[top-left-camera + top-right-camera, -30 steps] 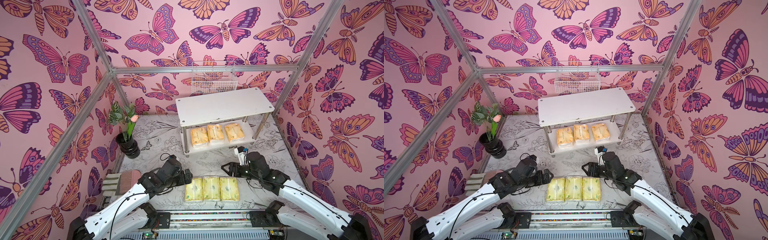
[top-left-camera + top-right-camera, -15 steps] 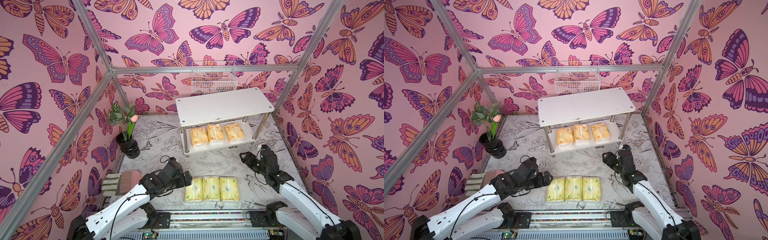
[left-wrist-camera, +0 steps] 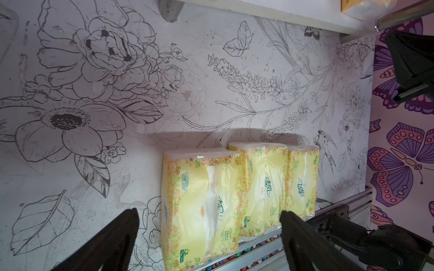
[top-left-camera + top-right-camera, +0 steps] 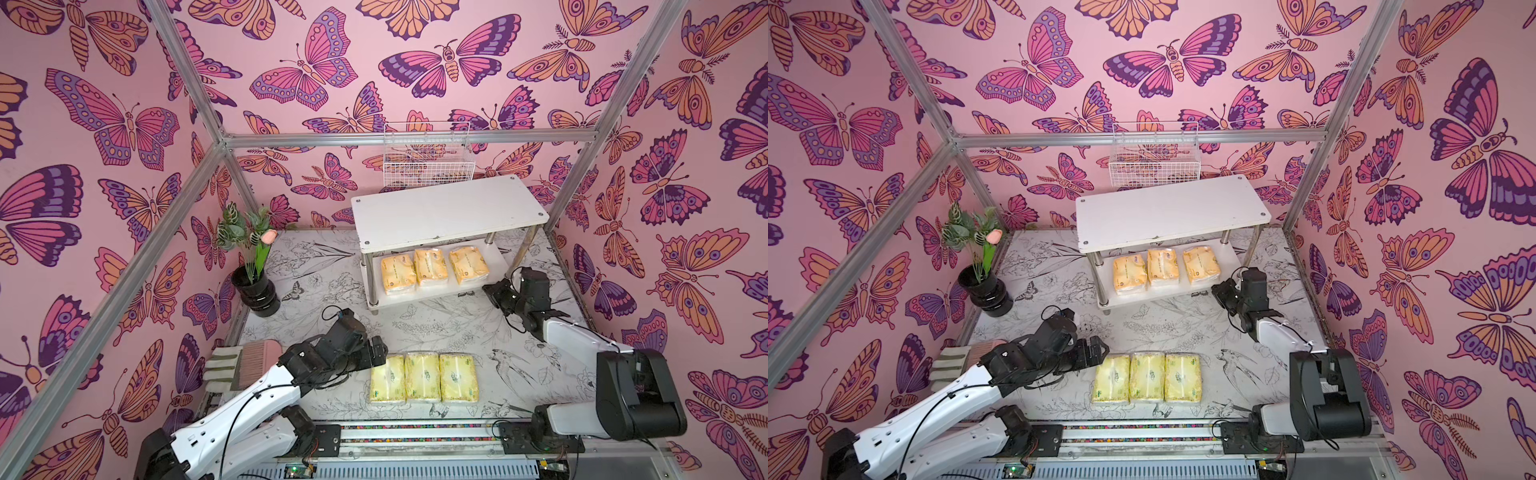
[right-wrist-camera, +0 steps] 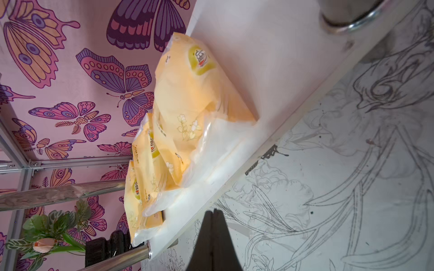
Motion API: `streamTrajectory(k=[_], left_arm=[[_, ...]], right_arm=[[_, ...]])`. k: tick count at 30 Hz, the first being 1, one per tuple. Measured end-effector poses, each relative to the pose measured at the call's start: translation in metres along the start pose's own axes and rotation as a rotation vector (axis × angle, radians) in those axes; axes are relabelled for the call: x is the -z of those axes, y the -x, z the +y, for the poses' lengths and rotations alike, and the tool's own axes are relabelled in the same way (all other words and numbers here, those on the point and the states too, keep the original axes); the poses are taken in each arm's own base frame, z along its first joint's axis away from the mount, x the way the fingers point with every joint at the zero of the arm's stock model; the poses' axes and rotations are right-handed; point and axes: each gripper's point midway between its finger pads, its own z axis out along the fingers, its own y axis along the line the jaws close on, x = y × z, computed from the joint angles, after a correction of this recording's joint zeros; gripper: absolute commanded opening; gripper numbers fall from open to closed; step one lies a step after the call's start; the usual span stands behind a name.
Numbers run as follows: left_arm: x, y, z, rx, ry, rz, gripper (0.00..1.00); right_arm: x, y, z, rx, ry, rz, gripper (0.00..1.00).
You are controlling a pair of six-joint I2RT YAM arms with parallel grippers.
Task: Place the tissue boxes on the shelf by color
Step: Adjust the box of tissues on the shelf.
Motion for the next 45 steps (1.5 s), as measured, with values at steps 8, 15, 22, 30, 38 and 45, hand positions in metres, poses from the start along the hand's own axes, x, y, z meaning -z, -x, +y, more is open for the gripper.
streamTrajectory(k=[8, 15, 22, 30, 38, 45], left_arm=[[0.000, 0.003, -0.004, 0.000, -0.005, -0.004, 1.00], [-0.001, 0.004, -0.005, 0.000, -0.003, -0.002, 0.99], [-0.001, 0.003, -0.005, 0.000, -0.003, -0.002, 1.00], [0.001, 0.004, -0.006, 0.015, -0.010, -0.007, 1.00], [0.003, 0.005, -0.007, 0.015, -0.019, -0.013, 1.00], [0.003, 0.005, -0.006, 0.015, -0.015, -0.014, 1.00]], right_arm=[[-0.024, 0.003, -0.011, -0.029, -0.022, 0.016, 0.00], [-0.042, 0.012, -0.008, -0.035, -0.009, 0.007, 0.00], [-0.051, 0.010, -0.014, -0.057, -0.010, 0.018, 0.00], [-0.056, 0.010, -0.012, -0.073, 0.006, 0.023, 0.00], [-0.060, 0.012, -0.009, -0.077, 0.018, 0.027, 0.00], [-0.050, 0.010, 0.002, -0.070, 0.045, 0.023, 0.04]])
